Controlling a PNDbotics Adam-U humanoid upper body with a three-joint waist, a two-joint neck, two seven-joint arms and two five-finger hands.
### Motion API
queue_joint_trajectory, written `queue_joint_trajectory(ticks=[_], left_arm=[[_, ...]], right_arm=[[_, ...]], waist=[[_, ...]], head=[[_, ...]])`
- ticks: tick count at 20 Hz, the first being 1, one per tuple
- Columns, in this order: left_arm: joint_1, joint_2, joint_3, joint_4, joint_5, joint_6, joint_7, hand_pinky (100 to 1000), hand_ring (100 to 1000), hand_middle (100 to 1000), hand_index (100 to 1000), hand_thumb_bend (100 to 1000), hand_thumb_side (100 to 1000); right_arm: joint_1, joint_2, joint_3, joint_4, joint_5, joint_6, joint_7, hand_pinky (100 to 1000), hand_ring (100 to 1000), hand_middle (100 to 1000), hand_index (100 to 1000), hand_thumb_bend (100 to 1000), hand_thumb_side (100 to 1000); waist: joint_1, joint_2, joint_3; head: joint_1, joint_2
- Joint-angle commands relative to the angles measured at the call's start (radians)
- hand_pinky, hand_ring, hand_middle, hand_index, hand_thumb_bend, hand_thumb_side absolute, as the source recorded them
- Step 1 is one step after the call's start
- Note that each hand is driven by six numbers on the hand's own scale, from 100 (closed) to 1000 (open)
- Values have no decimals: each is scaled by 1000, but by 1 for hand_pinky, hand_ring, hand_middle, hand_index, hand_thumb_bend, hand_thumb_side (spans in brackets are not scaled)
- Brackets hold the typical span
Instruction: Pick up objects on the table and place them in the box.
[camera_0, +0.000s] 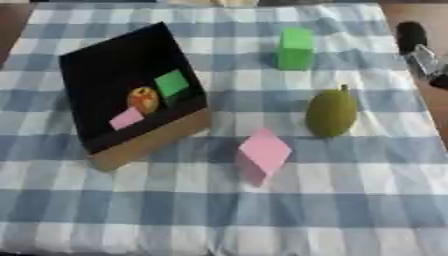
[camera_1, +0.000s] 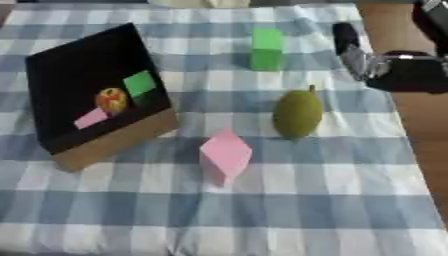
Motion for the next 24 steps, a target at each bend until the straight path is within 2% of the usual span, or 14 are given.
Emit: queue_joint_trajectory(ticks=[1, 6, 13, 17, 20, 24], left_arm=[[-6, 30, -4, -17, 6, 0, -7, 795, 776, 700, 834, 426, 737], [-9, 35, -13, -17, 11, -1, -17, 794, 776, 700, 831, 420, 738], [-11, 39, -18, -17, 16, 0, -23, 794, 776, 699, 828, 421, 737], [-10, 39, -21, -17, 18, 1, -26, 793, 776, 699, 827, 420, 738], [-8, 39, -22, -17, 20, 1, -28, 793, 776, 699, 827, 420, 738], [-8, 39, -23, -17, 22, 2, -30, 793, 777, 699, 827, 420, 738]], right_arm=[[-36, -94, 43, -15, 5, -8, 45, 865, 849, 806, 929, 100, 481], [-101, -133, 127, -15, -15, -6, 110, 869, 859, 813, 925, 100, 511], [-194, -125, 226, -15, -6, 48, 239, 876, 874, 824, 926, 100, 545], [-240, -103, 276, -15, -9, 77, 308, 884, 882, 832, 935, 100, 535], [-267, -82, 306, -15, -26, 87, 356, 891, 889, 836, 935, 100, 479], [-300, -51, 345, -15, -62, 115, 429, 899, 894, 839, 934, 100, 454]], waist=[[-16, -33, 1], [-21, -34, 6], [-26, -38, 8], [-28, -40, 8], [-28, -41, 8], [-27, -43, 8]], head=[[-6, 0], [-13, 0], [-19, 4], [-20, 7], [-19, 9], [-19, 11]])
